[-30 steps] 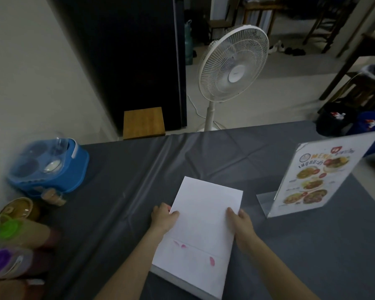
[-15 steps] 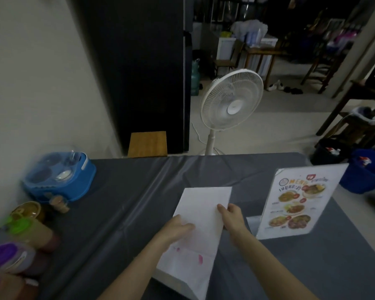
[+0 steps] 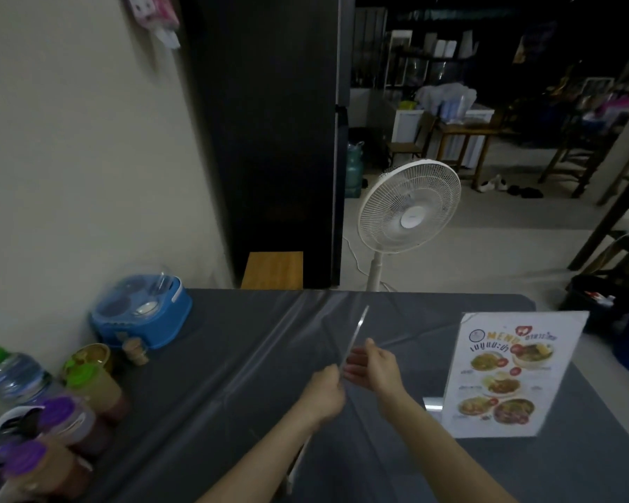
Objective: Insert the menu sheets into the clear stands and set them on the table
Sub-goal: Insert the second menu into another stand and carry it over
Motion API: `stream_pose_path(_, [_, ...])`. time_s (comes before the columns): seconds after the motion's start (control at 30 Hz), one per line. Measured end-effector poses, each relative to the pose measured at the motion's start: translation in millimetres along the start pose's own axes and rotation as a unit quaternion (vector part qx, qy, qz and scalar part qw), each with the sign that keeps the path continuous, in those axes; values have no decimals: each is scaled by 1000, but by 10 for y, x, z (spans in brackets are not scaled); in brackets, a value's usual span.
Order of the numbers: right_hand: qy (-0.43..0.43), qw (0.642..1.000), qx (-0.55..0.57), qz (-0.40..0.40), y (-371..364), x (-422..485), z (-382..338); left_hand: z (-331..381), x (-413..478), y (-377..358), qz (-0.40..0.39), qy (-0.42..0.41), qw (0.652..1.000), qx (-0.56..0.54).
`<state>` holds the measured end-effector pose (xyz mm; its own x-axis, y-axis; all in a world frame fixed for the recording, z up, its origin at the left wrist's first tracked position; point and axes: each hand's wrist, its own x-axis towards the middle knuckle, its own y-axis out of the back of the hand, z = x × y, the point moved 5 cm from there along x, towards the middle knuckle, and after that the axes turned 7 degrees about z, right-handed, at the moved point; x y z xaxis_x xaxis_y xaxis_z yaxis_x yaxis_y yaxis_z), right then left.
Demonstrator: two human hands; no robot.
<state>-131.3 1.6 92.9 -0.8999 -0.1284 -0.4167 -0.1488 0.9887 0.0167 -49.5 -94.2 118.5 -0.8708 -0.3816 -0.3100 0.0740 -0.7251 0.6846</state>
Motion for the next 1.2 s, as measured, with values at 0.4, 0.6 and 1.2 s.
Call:
stream_pose_path(0.4, [-54, 994, -96, 7, 273, 41, 472, 78, -390, 189, -33, 1, 947, -319])
stream_pose_path(0.6, [-42, 996, -70, 33, 371, 108, 393, -60, -479, 231, -30, 20, 907, -419])
stream_pose_path(1.2, [141, 986, -9, 82, 831, 140, -210, -431, -170, 291, 165, 25, 907, -387])
